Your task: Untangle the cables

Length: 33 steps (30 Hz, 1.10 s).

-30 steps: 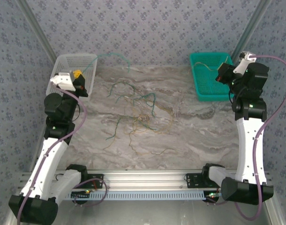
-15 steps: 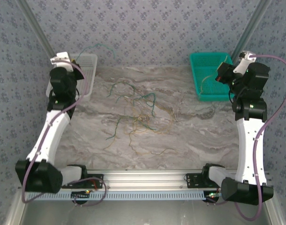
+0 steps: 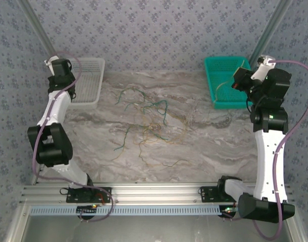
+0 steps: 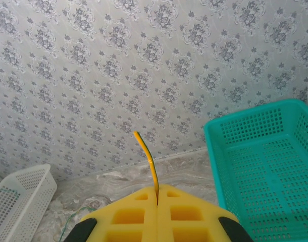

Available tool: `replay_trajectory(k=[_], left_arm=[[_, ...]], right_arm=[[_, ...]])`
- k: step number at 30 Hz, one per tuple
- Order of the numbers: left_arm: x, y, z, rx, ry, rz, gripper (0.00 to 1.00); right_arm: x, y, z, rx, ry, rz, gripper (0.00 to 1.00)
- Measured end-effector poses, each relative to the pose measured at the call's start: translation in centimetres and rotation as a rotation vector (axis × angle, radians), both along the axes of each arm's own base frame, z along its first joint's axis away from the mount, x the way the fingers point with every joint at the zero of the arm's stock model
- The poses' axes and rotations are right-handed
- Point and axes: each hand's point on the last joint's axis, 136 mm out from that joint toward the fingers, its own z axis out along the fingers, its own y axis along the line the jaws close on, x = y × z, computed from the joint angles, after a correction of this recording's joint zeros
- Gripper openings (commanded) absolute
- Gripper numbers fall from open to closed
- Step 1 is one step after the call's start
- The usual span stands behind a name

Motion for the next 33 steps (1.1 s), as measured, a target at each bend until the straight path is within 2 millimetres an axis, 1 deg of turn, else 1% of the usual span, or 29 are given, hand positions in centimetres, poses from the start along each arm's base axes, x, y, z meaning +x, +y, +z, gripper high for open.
replay_trajectory(k=[3, 6, 7, 9, 11, 12, 13, 14, 17, 19, 21, 23, 24, 26, 28, 30, 31, 32, 33], left_arm=[[0.7, 0.2, -2.7, -0.012, 0.051, 0.004, 0.0], [1.5, 0.3, -4.9, -0.02, 0.085, 0.001, 0.0], [1.8, 0.4, -5.6, -0.024, 0.095, -0.001, 0.1], [2.6, 0.5, -6.8, -0.033, 0.113, -0.007, 0.39], [3.2, 0.5, -7.8, -0.047, 0.121, -0.013, 0.53], [3.4, 0.4, -8.1, -0.057, 0.122, -0.023, 0.65], [3.5, 0.1, -8.3, -0.066, 0.126, -0.038, 0.73], [3.6, -0.1, -8.2, -0.078, 0.116, -0.044, 0.77], [3.4, -1.0, -7.1, -0.112, 0.069, -0.082, 0.78], [2.6, -1.8, -5.8, -0.132, 0.049, -0.112, 0.79], [1.7, -2.8, -3.6, -0.136, 0.019, -0.138, 0.79], [0.4, -4.5, -1.0, -0.127, -0.019, -0.169, 0.79], [-0.6, -6.0, 0.5, -0.121, -0.043, -0.196, 0.78], [-2.7, -9.6, 3.0, -0.113, -0.093, -0.266, 0.78], [-5.3, -14.1, 4.5, -0.12, -0.141, -0.363, 0.77], [-7.6, -18.3, 4.6, -0.136, -0.16, -0.459, 0.76], [-8.6, -20.2, 4.1, -0.145, -0.158, -0.507, 0.75], [-9.3, -21.6, 3.5, -0.147, -0.148, -0.541, 0.75], [-10.1, -23.5, 2.5, -0.148, -0.127, -0.586, 0.75]], right_arm=[[0.1, 0.3, -0.2, 0.001, 0.004, 0.01, 0.0], [0.4, 0.6, -0.4, 0.001, 0.011, 0.019, 0.0], [0.5, 0.8, -0.5, 0.002, 0.014, 0.023, 0.0], [0.7, 0.9, -0.7, 0.003, 0.022, 0.029, 0.0], [0.9, 1.1, -1.0, 0.003, 0.029, 0.034, 0.0], [1.1, 1.2, -1.1, 0.004, 0.033, 0.037, 0.0], [1.2, 1.2, -1.3, 0.005, 0.039, 0.038, 0.0], [1.4, 1.3, -1.5, 0.005, 0.044, 0.04, 0.0], [2.1, 1.7, -2.2, 0.004, 0.07, 0.054, 0.0], [2.6, 2.1, -2.7, 0.002, 0.089, 0.068, 0.0], [2.9, 2.4, -3.3, 0.002, 0.107, 0.073, 0.0], [3.1, 2.7, -3.5, 0.001, 0.119, 0.081, 0.0], [3.3, 2.8, -3.4, -0.001, 0.121, 0.085, 0.0], [3.8, 2.9, -2.9, -0.001, 0.12, 0.089, 0.0], [4.6, 3.1, -1.8, 0.0, 0.112, 0.1, 0.0], [5.5, 3.3, -0.4, -0.002, 0.096, 0.109, 0.0], [6.1, 3.3, 0.5, -0.006, 0.085, 0.112, 0.0], [6.6, 3.3, 1.3, -0.011, 0.073, 0.113, 0.0], [7.0, 3.4, 2.1, -0.019, 0.057, 0.117, 0.0]])
